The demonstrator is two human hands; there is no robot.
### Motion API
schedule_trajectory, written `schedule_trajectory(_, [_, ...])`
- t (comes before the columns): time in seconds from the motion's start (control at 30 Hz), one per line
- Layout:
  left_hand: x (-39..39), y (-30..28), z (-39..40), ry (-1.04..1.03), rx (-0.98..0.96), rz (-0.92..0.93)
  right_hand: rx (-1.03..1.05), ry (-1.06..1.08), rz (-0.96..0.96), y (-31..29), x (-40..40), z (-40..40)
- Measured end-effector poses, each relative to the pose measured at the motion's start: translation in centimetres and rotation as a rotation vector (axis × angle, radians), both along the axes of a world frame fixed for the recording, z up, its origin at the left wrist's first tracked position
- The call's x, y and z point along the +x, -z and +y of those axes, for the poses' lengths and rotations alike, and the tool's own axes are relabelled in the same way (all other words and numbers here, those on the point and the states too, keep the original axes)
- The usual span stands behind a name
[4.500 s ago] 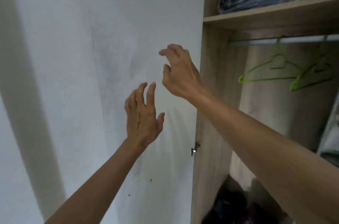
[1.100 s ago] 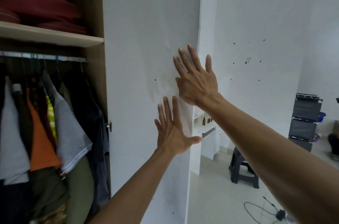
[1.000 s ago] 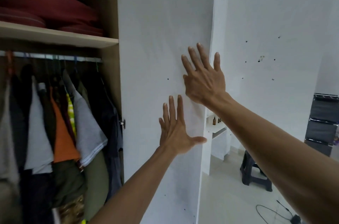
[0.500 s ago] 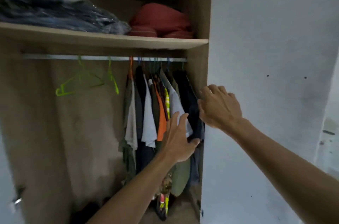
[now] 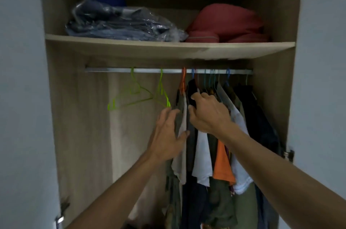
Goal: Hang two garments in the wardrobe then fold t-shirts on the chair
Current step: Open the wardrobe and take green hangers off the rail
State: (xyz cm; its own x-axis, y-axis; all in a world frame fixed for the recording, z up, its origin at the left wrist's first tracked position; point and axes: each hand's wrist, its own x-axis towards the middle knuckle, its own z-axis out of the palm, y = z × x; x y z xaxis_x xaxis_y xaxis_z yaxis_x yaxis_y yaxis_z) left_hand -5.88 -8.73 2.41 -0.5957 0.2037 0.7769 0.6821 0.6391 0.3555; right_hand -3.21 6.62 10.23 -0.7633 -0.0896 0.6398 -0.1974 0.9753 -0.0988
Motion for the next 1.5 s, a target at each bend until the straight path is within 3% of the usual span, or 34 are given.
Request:
schedule_trajectory(0.4, [-14.9,-10.5,-7.1,-0.405,0.005,0.182,-0.187,-0.223,-0.096,-6.1,-17.6,-3.7])
schedule_trajectory(0.6, [-21.3,-15.7,-12.6,-0.59,-0.007,0.153,-0.265,-0.265,-0.185,-7.2,-23.6,-6.6])
schedule_trajectory(0.7, [-24.8,-17.2,-15.7,-0.655,-0.012,0.048,-0.298,-0.252,-0.215,-7.2,-25.5,-7.8])
schedule_trajectory(1.0, [-32.4,-18.1,-20.3,-0.685,-0.141,-0.067,-0.309,-0.21,-0.208,-7.7,-30.0,-9.1])
schedule_trajectory(1.5, [-35.5,-18.4,-20.5,-0.705,-0.199,-0.014,-0.238,-0.122,-0.06,-8.9,-31.4,-11.2])
